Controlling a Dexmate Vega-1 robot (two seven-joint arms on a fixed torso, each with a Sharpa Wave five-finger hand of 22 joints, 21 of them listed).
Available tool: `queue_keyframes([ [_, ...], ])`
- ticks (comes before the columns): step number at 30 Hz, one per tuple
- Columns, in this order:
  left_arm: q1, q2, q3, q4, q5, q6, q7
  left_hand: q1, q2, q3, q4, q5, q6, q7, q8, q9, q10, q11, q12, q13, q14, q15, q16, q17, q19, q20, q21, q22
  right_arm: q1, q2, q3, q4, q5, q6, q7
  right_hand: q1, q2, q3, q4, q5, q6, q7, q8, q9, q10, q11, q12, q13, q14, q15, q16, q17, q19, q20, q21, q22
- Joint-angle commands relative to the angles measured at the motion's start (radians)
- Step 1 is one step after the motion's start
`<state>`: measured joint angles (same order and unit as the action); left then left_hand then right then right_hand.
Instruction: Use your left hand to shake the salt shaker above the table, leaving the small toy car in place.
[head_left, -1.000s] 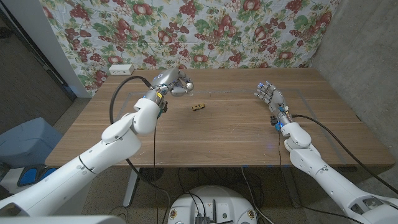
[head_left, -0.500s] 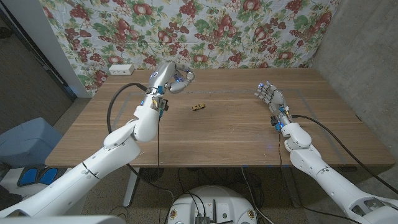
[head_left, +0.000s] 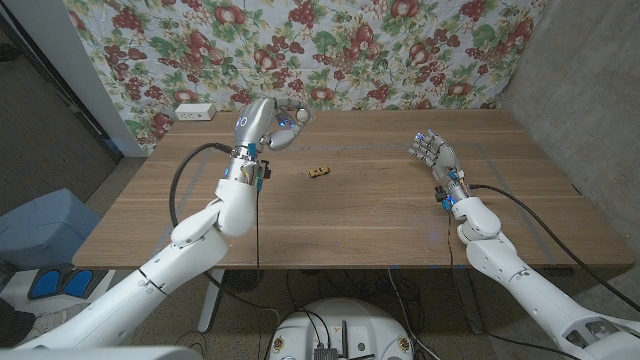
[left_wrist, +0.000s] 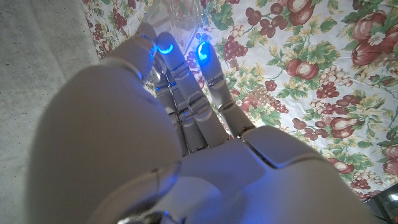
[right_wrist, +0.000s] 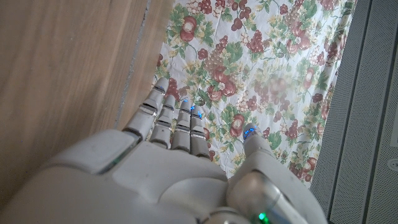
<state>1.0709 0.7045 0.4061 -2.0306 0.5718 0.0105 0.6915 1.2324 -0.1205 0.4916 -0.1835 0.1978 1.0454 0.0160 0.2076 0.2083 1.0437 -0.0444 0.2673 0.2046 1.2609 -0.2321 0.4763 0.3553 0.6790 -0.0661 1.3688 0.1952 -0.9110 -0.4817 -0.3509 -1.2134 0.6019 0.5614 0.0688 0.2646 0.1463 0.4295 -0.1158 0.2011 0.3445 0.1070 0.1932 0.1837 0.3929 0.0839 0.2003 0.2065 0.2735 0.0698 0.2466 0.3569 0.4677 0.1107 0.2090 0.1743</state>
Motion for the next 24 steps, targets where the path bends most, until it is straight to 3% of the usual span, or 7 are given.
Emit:
queue_keyframes([
  [1, 0.029, -0.011, -0.01, -0.065, 0.045, 0.117, -0.094, 0.153, 0.168, 0.012, 0.007, 0.008, 0.065, 0.06, 0.005, 0.019, 0.102, -0.004, 0.004, 0.053, 0.003, -0.004, -0.004, 0.005, -0.001, -0.12, 0.008, 0.003, -0.007, -0.003, 0.002, -0.008, 0.002, -0.001, -0.001, -0.002, 0.007, -0.002, -0.003, 0.0, 0.002, -0.003, 0.003, 0.003, 0.007, 0.003, 0.006, 0.005, 0.004, 0.001, 0.0, 0.002, 0.006, -0.003, -0.002, 0.006],
  [3, 0.031, -0.006, -0.005, -0.112, 0.06, 0.214, -0.179, 0.152, 0.168, 0.013, 0.007, 0.008, 0.066, 0.058, 0.005, 0.02, 0.102, -0.005, 0.003, 0.053, 0.004, -0.004, -0.004, 0.006, -0.003, -0.12, 0.009, 0.002, -0.006, -0.004, 0.002, -0.006, 0.001, 0.002, 0.001, -0.002, 0.008, -0.002, -0.003, 0.0, 0.002, -0.003, 0.002, 0.003, 0.007, 0.004, 0.006, 0.005, 0.004, 0.001, 0.0, 0.002, 0.006, -0.003, -0.002, 0.006],
  [14, -0.016, 0.029, 0.034, -0.225, 0.061, 0.48, -0.47, 0.151, 0.167, 0.013, 0.006, 0.008, 0.069, 0.057, 0.004, 0.02, 0.106, -0.009, 0.002, 0.052, 0.005, -0.004, -0.003, 0.01, -0.006, -0.121, 0.016, 0.001, -0.011, -0.005, 0.003, -0.004, 0.001, 0.009, 0.004, -0.002, 0.008, -0.001, -0.003, 0.0, 0.0, -0.003, 0.002, 0.003, 0.007, 0.006, 0.006, 0.005, 0.003, 0.001, 0.0, 0.002, 0.005, -0.004, -0.003, 0.006],
  [17, -0.029, 0.036, 0.042, -0.236, 0.045, 0.515, -0.505, 0.151, 0.167, 0.013, 0.006, 0.008, 0.07, 0.059, 0.004, 0.02, 0.108, -0.01, 0.002, 0.052, 0.006, -0.004, -0.003, 0.01, -0.007, -0.12, 0.018, 0.001, -0.014, -0.006, 0.006, -0.007, 0.002, 0.01, 0.002, -0.002, 0.008, -0.001, -0.003, 0.0, 0.0, -0.003, 0.002, 0.003, 0.007, 0.006, 0.006, 0.005, 0.003, 0.0, 0.0, 0.002, 0.005, -0.003, -0.003, 0.006],
  [24, -0.039, 0.05, 0.054, -0.24, 0.028, 0.529, -0.492, 0.15, 0.166, 0.013, 0.006, 0.008, 0.071, 0.06, 0.004, 0.021, 0.108, -0.01, 0.0, 0.051, 0.006, -0.004, -0.005, 0.01, -0.009, -0.12, 0.022, 0.001, -0.019, -0.006, 0.008, -0.011, 0.004, 0.01, -0.001, -0.003, 0.008, -0.001, -0.003, -0.001, -0.001, -0.003, 0.002, 0.003, 0.005, 0.005, 0.005, 0.005, 0.004, 0.0, 0.0, 0.002, 0.005, -0.004, -0.003, 0.006],
])
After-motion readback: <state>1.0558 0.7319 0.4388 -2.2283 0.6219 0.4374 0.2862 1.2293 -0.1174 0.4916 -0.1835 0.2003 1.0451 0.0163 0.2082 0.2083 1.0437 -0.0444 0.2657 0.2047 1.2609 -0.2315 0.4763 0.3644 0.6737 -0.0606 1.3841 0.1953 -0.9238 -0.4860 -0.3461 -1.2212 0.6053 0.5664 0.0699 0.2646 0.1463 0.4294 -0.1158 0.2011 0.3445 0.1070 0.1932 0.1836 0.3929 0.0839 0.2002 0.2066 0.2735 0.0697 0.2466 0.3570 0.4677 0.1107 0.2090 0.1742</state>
